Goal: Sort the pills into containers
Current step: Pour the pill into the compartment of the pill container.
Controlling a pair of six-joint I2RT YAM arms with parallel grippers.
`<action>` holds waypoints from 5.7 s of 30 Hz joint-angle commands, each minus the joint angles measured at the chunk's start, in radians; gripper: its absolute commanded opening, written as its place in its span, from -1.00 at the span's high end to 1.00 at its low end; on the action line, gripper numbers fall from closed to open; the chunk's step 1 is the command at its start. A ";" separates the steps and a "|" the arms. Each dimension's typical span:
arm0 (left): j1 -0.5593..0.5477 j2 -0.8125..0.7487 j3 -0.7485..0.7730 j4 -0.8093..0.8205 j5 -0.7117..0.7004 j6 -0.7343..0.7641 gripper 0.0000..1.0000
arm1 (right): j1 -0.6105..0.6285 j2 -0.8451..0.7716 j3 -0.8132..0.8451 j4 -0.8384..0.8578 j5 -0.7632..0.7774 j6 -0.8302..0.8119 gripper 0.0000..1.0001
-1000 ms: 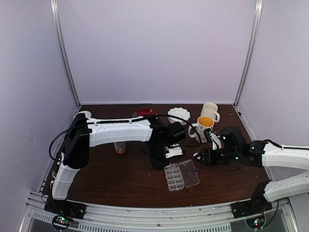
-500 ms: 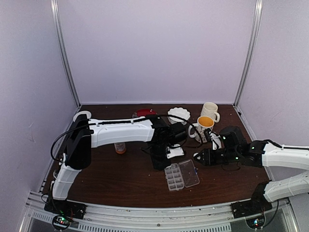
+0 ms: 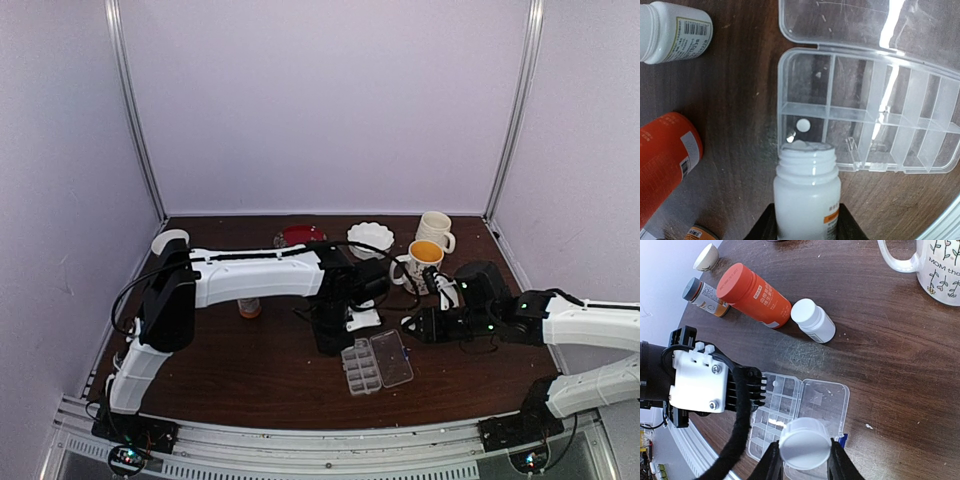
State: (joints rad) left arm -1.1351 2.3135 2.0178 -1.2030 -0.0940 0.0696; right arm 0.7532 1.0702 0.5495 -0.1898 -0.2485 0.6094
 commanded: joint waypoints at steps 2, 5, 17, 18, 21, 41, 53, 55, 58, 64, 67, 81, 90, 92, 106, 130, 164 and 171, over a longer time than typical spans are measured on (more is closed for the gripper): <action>-0.005 -0.026 0.006 0.005 -0.010 -0.022 0.78 | -0.009 -0.014 0.005 -0.002 0.004 0.000 0.79; -0.005 -0.024 -0.013 0.025 -0.016 -0.019 0.79 | -0.010 -0.009 0.008 0.000 -0.003 0.001 0.79; -0.004 -0.066 -0.060 0.074 -0.003 -0.034 0.78 | -0.010 -0.013 -0.005 0.007 -0.002 0.005 0.80; -0.006 -0.054 -0.043 0.049 0.002 -0.033 0.78 | -0.010 -0.011 -0.002 0.007 -0.003 0.003 0.80; -0.006 -0.060 -0.037 0.038 0.003 -0.044 0.78 | -0.010 -0.018 -0.002 0.003 -0.004 0.003 0.80; -0.005 -0.043 -0.024 0.015 0.008 -0.057 0.79 | -0.011 -0.009 -0.007 0.014 -0.012 0.008 0.81; -0.008 -0.062 -0.043 0.043 0.015 -0.052 0.78 | -0.012 -0.013 -0.013 0.019 -0.004 0.007 0.82; -0.010 -0.049 0.022 -0.037 0.007 -0.065 0.79 | -0.011 -0.010 -0.006 0.006 -0.010 0.005 0.82; -0.012 -0.091 -0.003 -0.006 0.004 -0.066 0.76 | -0.012 -0.012 -0.011 0.015 -0.006 0.007 0.82; -0.011 -0.037 0.012 -0.014 0.027 -0.057 0.78 | -0.012 0.000 0.006 0.006 -0.016 0.003 0.82; -0.010 -0.064 -0.010 0.025 0.020 -0.063 0.77 | -0.012 -0.006 0.004 0.006 -0.008 0.001 0.82; -0.010 -0.009 0.046 -0.042 0.024 -0.066 0.78 | -0.014 -0.007 0.009 -0.007 -0.008 -0.003 0.82; -0.009 -0.011 0.065 -0.067 0.002 -0.064 0.77 | -0.015 -0.007 0.007 -0.006 -0.008 -0.002 0.82; -0.009 -0.045 0.024 -0.018 -0.005 -0.066 0.76 | -0.014 -0.008 0.003 -0.001 -0.005 0.000 0.82; -0.004 0.008 0.061 -0.057 -0.008 -0.055 0.77 | -0.016 -0.003 0.022 -0.018 -0.007 -0.013 0.82; -0.004 0.025 0.078 -0.081 -0.014 -0.066 0.78 | -0.016 -0.006 0.020 -0.015 -0.010 -0.009 0.83; -0.007 0.062 0.143 -0.147 0.002 -0.097 0.76 | -0.018 0.004 0.032 -0.017 -0.014 -0.018 0.83; -0.006 0.068 0.130 -0.151 0.012 -0.093 0.75 | -0.018 0.009 0.033 -0.015 -0.016 -0.017 0.83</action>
State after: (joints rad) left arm -1.1408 2.3512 2.1002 -1.2991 -0.0898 -0.0135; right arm 0.7414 1.0756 0.5510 -0.1963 -0.2619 0.6014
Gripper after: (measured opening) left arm 0.325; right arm 0.278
